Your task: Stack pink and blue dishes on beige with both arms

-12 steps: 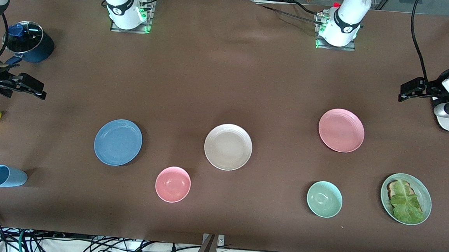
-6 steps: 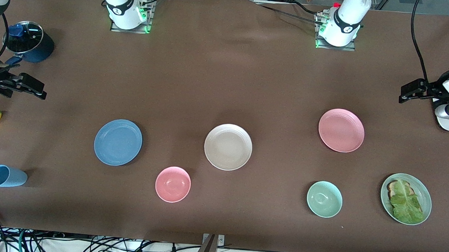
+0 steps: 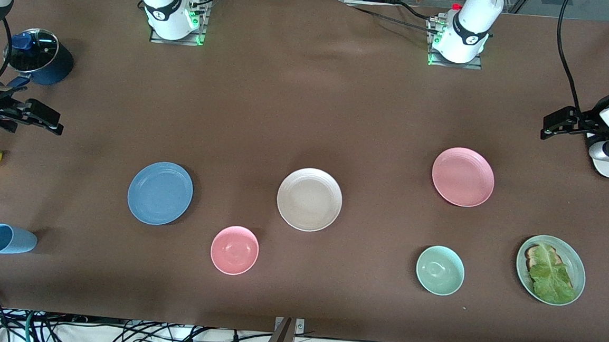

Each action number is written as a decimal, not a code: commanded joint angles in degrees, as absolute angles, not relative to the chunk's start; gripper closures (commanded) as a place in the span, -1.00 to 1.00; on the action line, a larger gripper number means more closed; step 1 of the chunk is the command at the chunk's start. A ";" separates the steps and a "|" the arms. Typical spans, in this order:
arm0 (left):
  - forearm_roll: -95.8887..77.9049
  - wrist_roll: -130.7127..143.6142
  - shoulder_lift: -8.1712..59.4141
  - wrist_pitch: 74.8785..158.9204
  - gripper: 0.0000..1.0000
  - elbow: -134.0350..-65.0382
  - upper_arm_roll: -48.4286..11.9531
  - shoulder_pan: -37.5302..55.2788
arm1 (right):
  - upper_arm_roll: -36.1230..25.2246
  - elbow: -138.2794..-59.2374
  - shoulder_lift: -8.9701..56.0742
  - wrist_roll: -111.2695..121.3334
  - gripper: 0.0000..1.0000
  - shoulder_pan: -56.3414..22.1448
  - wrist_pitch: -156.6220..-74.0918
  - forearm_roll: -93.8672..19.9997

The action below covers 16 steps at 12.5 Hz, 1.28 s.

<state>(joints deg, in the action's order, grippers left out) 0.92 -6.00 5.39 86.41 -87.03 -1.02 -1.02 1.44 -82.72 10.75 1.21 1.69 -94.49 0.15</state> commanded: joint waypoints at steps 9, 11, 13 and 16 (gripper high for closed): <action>0.53 -5.63 4.31 85.35 -1.00 -88.15 -1.23 -1.05 | 1.67 -82.35 10.28 1.23 -1.00 1.93 -93.96 0.00; 0.53 -5.63 4.31 84.90 -1.00 -88.07 -1.67 -1.05 | 1.58 -82.35 10.46 1.23 -1.00 1.93 -94.04 0.00; 0.53 -6.06 4.31 84.90 -1.00 -88.07 -1.76 -1.05 | 1.58 -82.35 10.37 1.32 -1.00 1.93 -93.87 0.00; 0.53 -6.07 4.31 84.90 -1.00 -88.07 -1.67 -1.14 | 1.58 -82.35 10.46 1.49 -1.00 1.93 -94.13 0.00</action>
<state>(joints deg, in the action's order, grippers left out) 0.92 -6.00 5.39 85.22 -87.12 -1.59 -0.98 1.44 -82.71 10.75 1.21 1.69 -94.51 0.15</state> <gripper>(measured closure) 0.000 0.000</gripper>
